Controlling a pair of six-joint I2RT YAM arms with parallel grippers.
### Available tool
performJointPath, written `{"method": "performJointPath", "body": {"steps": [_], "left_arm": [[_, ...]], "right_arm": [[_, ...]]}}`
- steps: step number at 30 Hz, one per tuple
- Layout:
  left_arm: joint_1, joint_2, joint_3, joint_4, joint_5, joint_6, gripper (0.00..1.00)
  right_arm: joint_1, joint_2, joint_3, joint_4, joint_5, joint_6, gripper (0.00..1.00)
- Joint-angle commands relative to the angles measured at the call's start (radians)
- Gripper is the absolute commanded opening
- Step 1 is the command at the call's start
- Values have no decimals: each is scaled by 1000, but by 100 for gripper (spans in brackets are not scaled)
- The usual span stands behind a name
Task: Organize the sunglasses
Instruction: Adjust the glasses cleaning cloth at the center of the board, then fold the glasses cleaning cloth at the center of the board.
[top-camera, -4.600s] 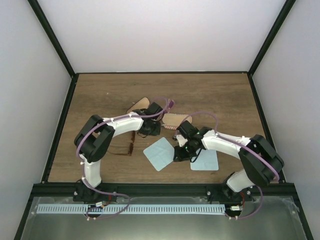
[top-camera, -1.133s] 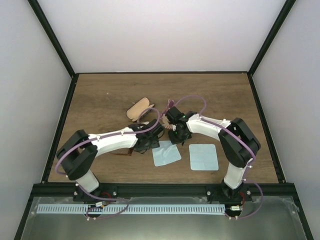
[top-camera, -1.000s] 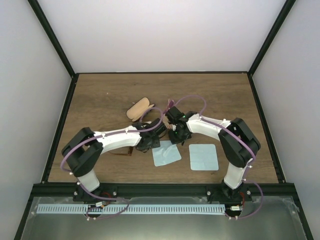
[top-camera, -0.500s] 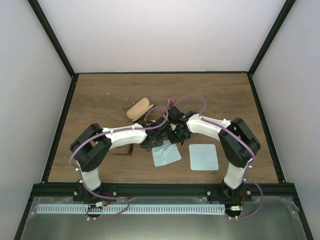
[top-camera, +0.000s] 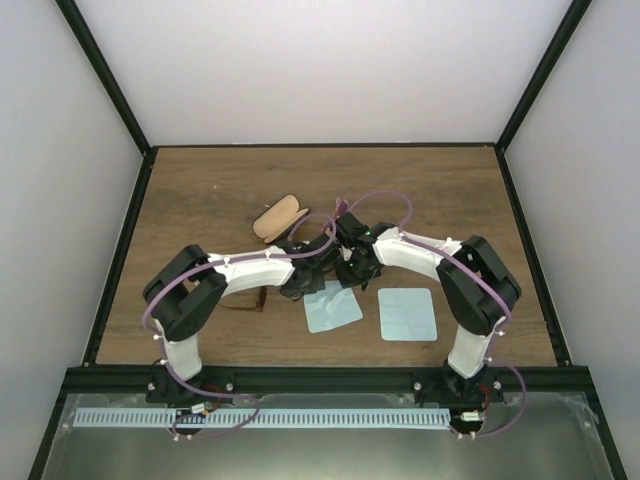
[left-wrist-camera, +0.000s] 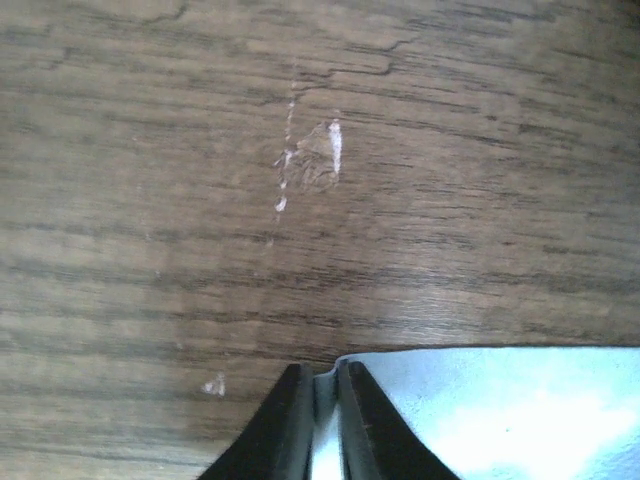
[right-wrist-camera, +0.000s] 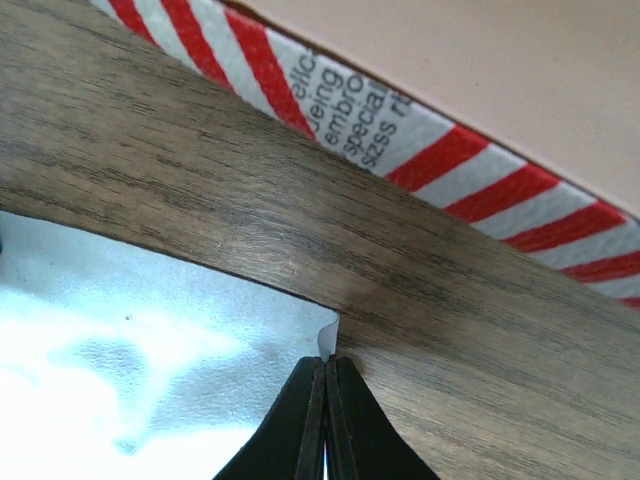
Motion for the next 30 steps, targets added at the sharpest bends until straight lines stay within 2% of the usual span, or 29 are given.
{"method": "performJointPath", "body": {"steps": [1,10,20,30], "left_arm": [[8,34,-32,3,24,10,5],[9,14,-15,-24,-1,19,4],[8,-109,0,-65,-95,11,4],[8,-123,5,-78,-113,8,4]], "right_arm": [[-4,-13,15,12,-3,0,1],[-4,-20,29,12,11,2,1],[-3,-86,31,74,44,-3,1],[-4,-103,31,86,39,-20,1]]}}
